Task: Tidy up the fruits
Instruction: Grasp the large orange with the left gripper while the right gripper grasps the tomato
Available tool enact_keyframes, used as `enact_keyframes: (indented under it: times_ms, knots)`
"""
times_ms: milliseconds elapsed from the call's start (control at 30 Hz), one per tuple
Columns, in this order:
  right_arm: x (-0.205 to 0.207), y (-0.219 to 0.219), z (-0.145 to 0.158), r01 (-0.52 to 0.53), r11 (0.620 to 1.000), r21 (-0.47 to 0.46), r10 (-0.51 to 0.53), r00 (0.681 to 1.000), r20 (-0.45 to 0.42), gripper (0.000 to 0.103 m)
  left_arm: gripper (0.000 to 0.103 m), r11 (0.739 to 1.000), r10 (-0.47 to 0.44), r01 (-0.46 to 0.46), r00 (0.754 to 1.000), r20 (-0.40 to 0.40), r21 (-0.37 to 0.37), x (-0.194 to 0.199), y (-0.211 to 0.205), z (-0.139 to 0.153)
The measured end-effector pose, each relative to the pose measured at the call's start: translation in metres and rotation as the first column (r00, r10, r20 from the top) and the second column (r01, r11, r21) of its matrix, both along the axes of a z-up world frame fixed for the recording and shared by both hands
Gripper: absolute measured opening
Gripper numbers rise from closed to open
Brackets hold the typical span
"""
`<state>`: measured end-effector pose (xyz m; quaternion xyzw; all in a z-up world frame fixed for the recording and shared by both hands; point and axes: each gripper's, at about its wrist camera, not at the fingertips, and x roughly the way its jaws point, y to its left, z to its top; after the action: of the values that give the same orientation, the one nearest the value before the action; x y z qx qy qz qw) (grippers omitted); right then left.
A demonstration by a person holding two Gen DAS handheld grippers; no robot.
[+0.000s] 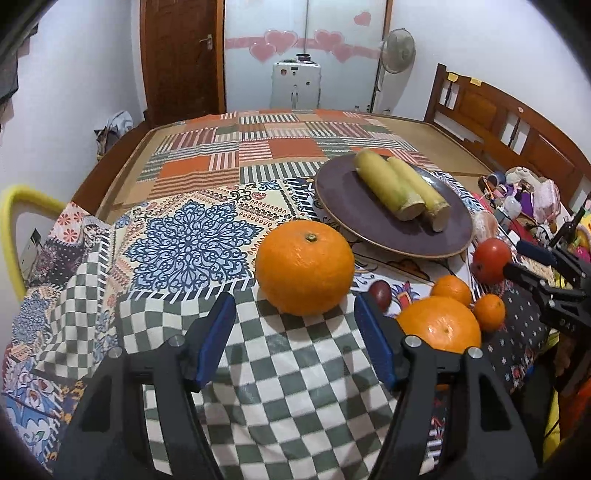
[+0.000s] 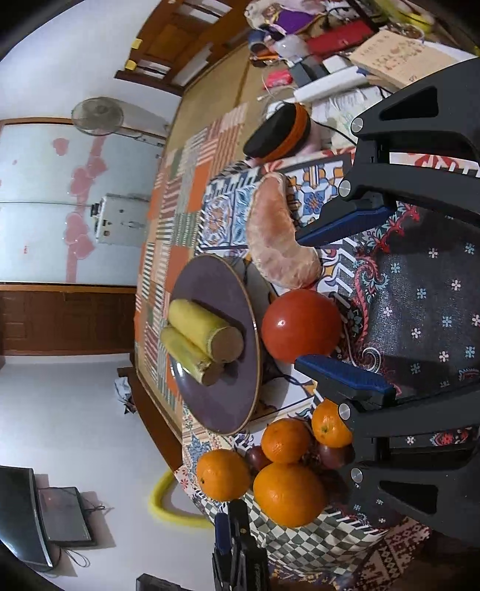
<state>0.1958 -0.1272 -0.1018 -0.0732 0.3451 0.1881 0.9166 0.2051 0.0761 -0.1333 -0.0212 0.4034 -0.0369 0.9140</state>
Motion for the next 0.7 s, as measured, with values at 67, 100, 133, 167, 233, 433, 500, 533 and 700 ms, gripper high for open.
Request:
enact_keyframes:
  times_ms: [67,100,133,167,233,433,500,533,700]
  knots:
    - [0.001,0.001,0.001,-0.010,1.000,0.014,0.010,1.000,-0.009,0.057,0.067,1.000,0.000,0.000,1.000,-0.002,-0.009,0.006,0.001,-0.002]
    - [0.002,0.002,0.002,-0.017,1.000,0.021,0.017,1.000,-0.012,0.057,0.067,1.000,0.001,-0.001,1.000,-0.002,-0.007,0.009,0.000,-0.003]
    - [0.004,0.002,0.001,-0.022,0.999,0.027,0.022,1.000,-0.016,0.057,0.067,1.000,0.000,-0.001,1.000,-0.002,-0.005,0.011,-0.001,-0.004]
    - [0.006,0.003,0.001,-0.029,0.999,0.034,0.030,0.999,-0.026,0.057,0.067,1.000,-0.001,0.001,1.000,-0.003,-0.005,0.014,-0.001,-0.004]
    - [0.008,0.008,-0.001,-0.038,0.999,0.036,0.040,0.999,-0.036,0.057,0.067,1.000,-0.008,0.008,1.000,-0.004,-0.014,0.018,-0.003,-0.005]
    - [0.015,0.016,-0.008,-0.063,0.997,0.034,0.065,0.996,-0.062,0.056,0.067,1.000,-0.018,0.018,1.000,0.000,-0.007,0.027,-0.008,-0.007]
    - [0.016,0.018,-0.010,-0.058,0.998,0.016,0.059,0.997,-0.057,0.051,0.067,1.000,-0.017,0.017,1.000,-0.001,-0.002,0.029,-0.009,-0.007]
    - [0.016,0.018,-0.010,-0.057,0.998,0.011,0.058,0.997,-0.055,0.050,0.067,1.000,-0.016,0.016,1.000,-0.001,-0.002,0.031,-0.010,-0.007]
    - [0.014,0.014,-0.009,-0.048,0.998,0.029,0.049,0.997,-0.055,0.045,0.068,1.000,-0.012,0.012,1.000,0.002,-0.002,0.036,-0.008,-0.009]
